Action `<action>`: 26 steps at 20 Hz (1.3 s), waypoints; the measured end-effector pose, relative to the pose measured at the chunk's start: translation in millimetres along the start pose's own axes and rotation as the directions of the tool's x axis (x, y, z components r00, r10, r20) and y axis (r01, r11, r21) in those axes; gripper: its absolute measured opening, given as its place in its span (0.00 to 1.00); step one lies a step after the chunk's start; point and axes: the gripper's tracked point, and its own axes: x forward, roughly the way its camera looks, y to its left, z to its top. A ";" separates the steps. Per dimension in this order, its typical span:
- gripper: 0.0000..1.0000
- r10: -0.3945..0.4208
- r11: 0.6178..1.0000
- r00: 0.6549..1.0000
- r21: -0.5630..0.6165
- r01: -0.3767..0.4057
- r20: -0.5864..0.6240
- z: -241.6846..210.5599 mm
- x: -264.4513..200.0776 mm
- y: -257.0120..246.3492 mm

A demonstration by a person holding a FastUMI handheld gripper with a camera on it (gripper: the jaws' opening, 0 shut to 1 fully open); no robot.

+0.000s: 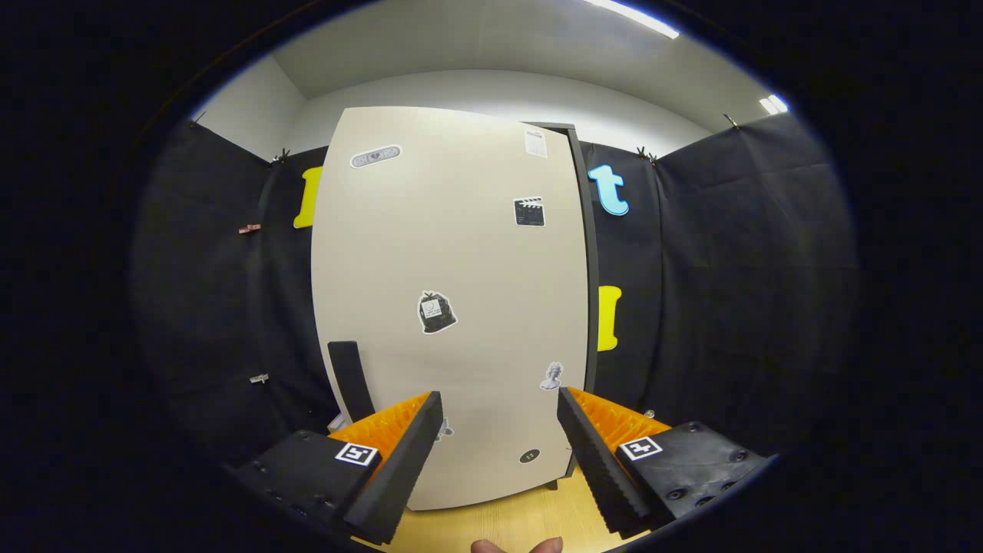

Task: Open the shoe cabinet door, grab the shoes and put them into the shoe cabinet, then close the shoe cabinet door.

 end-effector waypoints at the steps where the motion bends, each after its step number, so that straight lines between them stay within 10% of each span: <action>1: 0.98 -0.001 1.000 1.000 -0.001 0.001 0.000 -0.1 0.2 0.1; 26: 0.98 -0.015 1.000 1.000 -0.026 0.015 0.017 -0.3 7.0 -3.2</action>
